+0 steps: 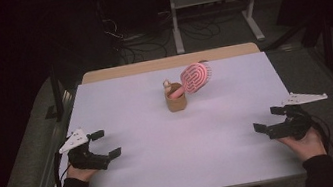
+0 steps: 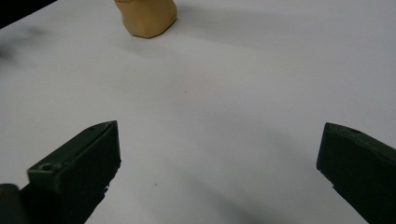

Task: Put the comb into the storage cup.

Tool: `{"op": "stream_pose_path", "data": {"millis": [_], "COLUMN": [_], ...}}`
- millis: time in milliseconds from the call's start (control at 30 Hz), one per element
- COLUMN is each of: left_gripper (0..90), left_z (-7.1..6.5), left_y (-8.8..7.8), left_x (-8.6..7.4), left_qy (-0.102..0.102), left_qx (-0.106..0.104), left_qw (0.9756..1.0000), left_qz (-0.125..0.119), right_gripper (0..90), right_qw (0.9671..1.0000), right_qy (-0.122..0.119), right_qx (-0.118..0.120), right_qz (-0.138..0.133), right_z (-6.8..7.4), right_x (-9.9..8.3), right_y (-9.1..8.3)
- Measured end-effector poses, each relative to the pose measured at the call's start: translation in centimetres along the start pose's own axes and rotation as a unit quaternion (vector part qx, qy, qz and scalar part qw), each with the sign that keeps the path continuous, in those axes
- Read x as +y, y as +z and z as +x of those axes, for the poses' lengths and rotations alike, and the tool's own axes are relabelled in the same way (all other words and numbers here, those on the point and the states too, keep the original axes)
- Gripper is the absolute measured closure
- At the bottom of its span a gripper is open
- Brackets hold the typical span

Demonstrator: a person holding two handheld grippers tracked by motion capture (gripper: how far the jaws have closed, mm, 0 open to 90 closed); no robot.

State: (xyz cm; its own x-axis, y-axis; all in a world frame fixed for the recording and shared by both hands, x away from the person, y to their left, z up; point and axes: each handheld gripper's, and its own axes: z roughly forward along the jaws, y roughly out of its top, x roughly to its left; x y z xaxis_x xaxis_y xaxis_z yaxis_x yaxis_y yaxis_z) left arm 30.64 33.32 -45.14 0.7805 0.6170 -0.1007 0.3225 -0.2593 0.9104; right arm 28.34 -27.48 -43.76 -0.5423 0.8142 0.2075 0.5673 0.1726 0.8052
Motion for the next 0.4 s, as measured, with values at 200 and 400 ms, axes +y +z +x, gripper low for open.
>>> {"op": "stream_pose_path", "data": {"millis": [200, 400], "left_gripper": [0.0, 0.0], "left_z": [0.0, 0.1], "left_y": [-0.1, 0.0], "left_x": [-0.1, -0.1], "left_qy": [-0.003, -0.001], "left_qx": [-0.001, -0.004], "left_qw": [1.0, 1.0], "left_qz": [-0.006, -0.007], "right_gripper": [0.0, 0.0], "right_qw": [0.9992, 0.9993], "right_qy": [-0.023, -0.019], "right_qx": [-0.03, -0.03], "right_qz": [0.014, -0.008], "right_z": [0.1, 0.1], "right_x": [-1.0, -1.3], "right_y": [-0.3, -1.0]}}
